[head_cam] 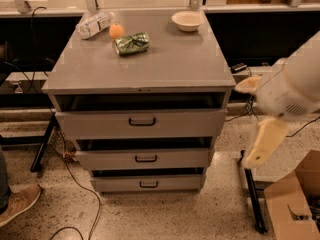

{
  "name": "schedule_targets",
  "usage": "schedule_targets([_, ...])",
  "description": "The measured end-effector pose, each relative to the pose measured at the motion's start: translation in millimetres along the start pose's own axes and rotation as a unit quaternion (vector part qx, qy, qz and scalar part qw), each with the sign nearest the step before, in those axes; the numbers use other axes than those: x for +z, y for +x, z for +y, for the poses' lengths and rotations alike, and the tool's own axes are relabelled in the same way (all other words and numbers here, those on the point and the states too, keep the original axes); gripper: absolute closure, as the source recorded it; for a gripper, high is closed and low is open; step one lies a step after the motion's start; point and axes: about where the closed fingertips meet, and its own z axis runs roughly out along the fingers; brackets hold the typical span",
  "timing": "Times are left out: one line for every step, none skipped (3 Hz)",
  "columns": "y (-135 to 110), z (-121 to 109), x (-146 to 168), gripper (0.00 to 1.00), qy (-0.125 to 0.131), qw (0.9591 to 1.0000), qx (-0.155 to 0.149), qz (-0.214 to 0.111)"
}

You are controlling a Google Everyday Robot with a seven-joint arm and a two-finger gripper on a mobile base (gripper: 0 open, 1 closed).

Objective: Open bottom drawer

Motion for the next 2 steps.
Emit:
schedule_targets([-23.5,38.6,79.6,0.00,-0.034,0.9970,-0.038,-0.059])
schedule_targets([-23.5,38.1,78.1,0.00,-0.033,0.9970,-0.037,-0.059])
